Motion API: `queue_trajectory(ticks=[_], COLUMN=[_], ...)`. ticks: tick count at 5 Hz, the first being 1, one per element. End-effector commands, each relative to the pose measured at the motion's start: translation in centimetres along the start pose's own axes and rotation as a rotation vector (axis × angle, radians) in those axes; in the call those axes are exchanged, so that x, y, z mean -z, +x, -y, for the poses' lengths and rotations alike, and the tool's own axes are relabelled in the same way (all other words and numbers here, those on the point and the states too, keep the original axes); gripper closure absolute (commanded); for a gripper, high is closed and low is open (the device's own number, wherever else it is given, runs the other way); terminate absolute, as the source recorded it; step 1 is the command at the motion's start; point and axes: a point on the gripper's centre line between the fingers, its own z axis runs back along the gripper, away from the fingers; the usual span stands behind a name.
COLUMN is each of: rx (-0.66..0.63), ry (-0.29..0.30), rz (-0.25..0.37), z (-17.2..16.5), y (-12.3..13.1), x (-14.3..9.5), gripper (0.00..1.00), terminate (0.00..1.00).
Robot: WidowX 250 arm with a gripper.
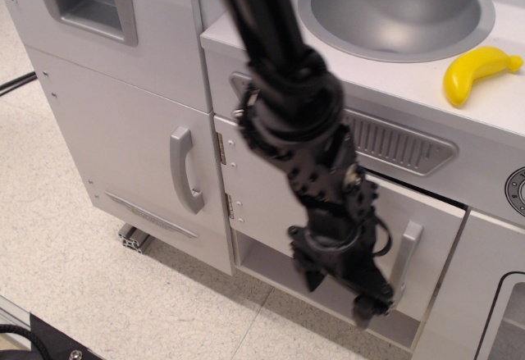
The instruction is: Close cabinet
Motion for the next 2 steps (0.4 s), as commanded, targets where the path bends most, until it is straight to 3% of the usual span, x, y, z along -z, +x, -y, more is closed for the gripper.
queue_trajectory(ticks=[1,2], rx=[-0.003,-0.003], ry=[-0.004,-0.004], rz=[0.058,0.058], z=[-0.23,-0.23], y=[1.71,1.71], x=[-1.78,-1.78], gripper=[0.00,0.00], terminate=[0.00,1.00])
